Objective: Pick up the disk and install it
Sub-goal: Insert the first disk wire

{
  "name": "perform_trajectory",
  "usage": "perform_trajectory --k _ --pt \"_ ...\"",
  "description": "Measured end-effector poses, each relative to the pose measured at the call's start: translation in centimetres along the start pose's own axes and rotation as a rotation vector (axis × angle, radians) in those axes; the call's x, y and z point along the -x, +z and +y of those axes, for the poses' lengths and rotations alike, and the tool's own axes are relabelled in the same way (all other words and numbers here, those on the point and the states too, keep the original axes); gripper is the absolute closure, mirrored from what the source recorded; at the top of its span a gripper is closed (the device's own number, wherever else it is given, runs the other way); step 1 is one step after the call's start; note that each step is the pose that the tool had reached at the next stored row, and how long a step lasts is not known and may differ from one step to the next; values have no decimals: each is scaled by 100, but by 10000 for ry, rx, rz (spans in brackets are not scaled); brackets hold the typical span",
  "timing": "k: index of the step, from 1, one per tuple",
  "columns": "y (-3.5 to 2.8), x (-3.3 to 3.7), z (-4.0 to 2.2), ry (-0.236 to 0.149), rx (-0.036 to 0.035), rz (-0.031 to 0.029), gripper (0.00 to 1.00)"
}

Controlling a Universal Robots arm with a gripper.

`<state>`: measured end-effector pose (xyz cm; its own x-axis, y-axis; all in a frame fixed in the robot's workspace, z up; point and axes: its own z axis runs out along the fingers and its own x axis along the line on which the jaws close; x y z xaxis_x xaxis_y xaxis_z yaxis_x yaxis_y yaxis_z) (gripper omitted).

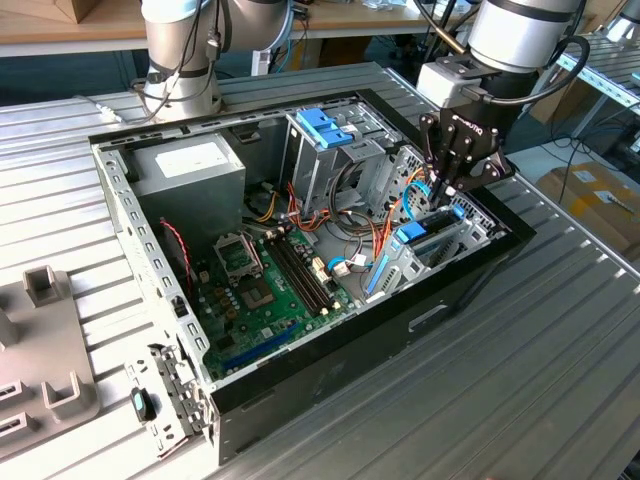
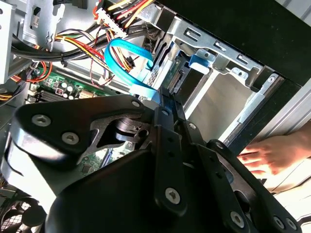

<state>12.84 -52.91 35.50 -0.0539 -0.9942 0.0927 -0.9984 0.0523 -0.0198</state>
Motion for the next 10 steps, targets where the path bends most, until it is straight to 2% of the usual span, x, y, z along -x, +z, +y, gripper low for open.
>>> perform_trajectory --k 10 --pt "2 0 0 0 0 0 84"
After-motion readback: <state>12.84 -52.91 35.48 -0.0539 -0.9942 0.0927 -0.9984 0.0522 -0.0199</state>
